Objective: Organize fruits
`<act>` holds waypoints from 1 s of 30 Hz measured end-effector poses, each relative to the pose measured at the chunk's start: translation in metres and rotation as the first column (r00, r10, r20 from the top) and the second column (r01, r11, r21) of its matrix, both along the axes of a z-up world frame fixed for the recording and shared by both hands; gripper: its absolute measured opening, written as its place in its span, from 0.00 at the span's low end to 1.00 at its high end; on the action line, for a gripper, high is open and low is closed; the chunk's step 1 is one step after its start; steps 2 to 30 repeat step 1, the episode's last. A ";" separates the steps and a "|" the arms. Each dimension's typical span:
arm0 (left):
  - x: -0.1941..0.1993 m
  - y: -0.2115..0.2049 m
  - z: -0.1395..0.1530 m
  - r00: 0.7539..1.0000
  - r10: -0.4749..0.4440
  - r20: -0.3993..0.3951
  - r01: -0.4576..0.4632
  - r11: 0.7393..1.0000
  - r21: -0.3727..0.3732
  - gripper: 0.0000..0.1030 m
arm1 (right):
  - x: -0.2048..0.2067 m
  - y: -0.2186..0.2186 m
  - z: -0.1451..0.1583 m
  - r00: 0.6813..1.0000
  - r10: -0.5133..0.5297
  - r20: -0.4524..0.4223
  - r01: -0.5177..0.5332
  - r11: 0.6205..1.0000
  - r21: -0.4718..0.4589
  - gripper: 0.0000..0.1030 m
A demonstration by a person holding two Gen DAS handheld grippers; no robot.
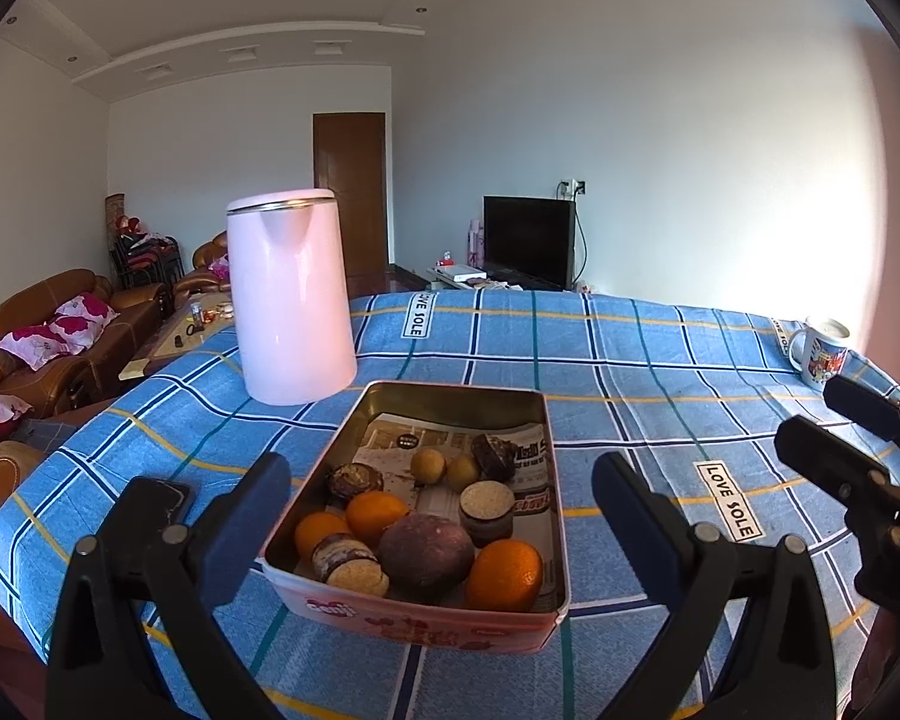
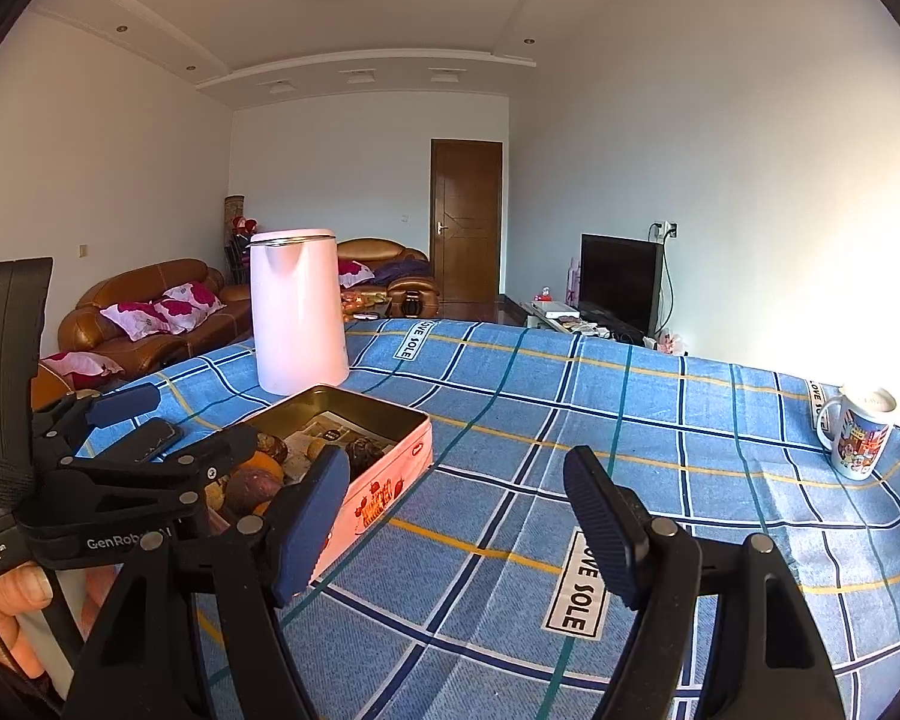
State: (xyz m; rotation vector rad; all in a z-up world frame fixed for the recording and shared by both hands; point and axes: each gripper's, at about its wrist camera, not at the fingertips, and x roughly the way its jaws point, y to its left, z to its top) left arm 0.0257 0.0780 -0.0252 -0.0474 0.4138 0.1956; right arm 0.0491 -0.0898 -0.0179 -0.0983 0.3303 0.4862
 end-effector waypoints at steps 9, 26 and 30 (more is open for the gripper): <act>0.000 0.000 0.000 1.000 -0.002 0.001 0.002 1.000 0.000 1.00 | 0.001 -0.002 0.000 1.000 -0.007 -0.002 0.007 1.000 0.003 0.73; 0.000 0.000 0.000 1.000 -0.002 0.001 0.002 1.000 0.000 1.00 | 0.001 -0.002 0.000 1.000 -0.007 -0.002 0.007 1.000 0.003 0.73; 0.000 0.000 0.000 1.000 -0.002 0.001 0.002 1.000 0.000 1.00 | 0.001 -0.002 0.000 1.000 -0.007 -0.002 0.007 1.000 0.003 0.73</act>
